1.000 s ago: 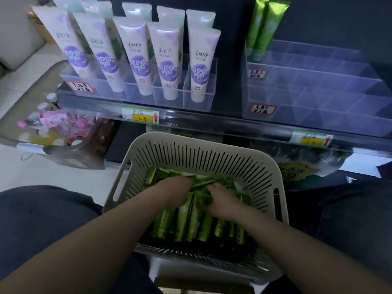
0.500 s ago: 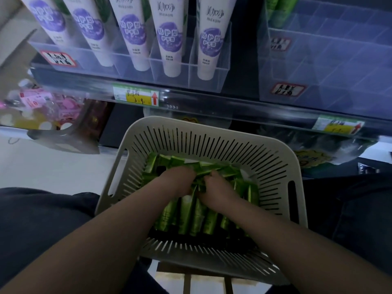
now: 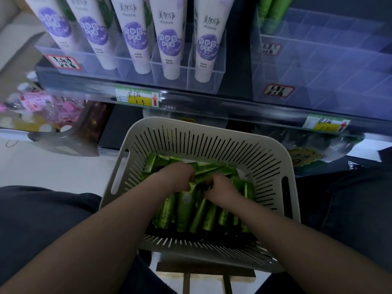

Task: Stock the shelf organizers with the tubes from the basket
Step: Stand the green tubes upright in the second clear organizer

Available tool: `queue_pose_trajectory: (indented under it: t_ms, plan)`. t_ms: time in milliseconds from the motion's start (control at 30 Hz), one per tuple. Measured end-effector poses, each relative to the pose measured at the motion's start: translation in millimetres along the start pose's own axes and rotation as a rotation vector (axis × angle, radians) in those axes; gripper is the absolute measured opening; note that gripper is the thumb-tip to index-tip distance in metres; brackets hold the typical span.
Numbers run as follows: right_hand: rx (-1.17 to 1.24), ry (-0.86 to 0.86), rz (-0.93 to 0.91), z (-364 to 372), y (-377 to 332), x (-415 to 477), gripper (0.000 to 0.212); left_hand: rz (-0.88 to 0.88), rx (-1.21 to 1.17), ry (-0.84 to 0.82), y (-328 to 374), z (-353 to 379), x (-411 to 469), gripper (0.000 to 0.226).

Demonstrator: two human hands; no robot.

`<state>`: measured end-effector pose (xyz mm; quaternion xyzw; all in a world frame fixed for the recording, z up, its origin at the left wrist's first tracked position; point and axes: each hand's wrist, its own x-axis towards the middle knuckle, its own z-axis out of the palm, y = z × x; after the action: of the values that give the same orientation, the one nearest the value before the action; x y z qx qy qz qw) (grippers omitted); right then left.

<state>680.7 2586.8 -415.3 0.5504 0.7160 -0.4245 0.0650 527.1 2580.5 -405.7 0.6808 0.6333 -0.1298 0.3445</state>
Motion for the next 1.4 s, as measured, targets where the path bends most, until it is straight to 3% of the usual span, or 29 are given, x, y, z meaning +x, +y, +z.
queue_pose_trajectory:
  t_ms: [200,600,800,1067,1400]
  plan:
    - [0.044,0.063,0.104,1.8,5.0,-2.2,0.004,0.025,-0.022,0.028,2.3,-1.5,-9.7,0.033]
    - [0.3,0.133,0.014,-18.5,1.6,-21.1,0.027,0.059,-0.033,0.048,10.8,-25.5,-44.2,0.022]
    - [0.399,0.183,-0.083,-62.7,-2.3,-39.3,0.025,0.067,-0.041,0.197,23.0,-50.8,-60.7,0.019]
    - [0.334,0.299,-0.201,-144.3,-5.9,-63.4,0.011,0.121,0.027,0.389,66.9,-116.2,-72.6,0.02]
    - [0.438,0.412,-0.312,-251.8,-14.6,-94.7,0.018,0.301,0.078,0.685,141.0,-201.8,-78.8,0.016]
